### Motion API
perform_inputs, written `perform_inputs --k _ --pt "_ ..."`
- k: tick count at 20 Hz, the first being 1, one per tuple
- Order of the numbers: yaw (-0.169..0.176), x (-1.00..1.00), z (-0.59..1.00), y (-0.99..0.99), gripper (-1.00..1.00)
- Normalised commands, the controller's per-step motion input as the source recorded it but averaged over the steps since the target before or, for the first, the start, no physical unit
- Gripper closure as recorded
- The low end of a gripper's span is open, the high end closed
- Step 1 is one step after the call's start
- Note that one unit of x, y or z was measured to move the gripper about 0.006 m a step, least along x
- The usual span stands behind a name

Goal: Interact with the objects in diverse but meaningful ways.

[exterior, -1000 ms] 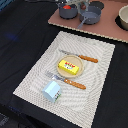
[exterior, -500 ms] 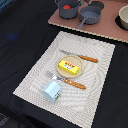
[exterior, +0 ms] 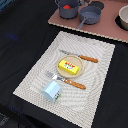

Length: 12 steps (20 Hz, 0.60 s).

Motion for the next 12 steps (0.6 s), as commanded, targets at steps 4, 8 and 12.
perform_inputs --k 4,8,12 --pt "-0.07 0.58 0.0 0.55 1.0" --pt "-0.081 0.55 0.01 0.54 1.0" --pt "-0.078 0.46 0.12 0.58 1.0"
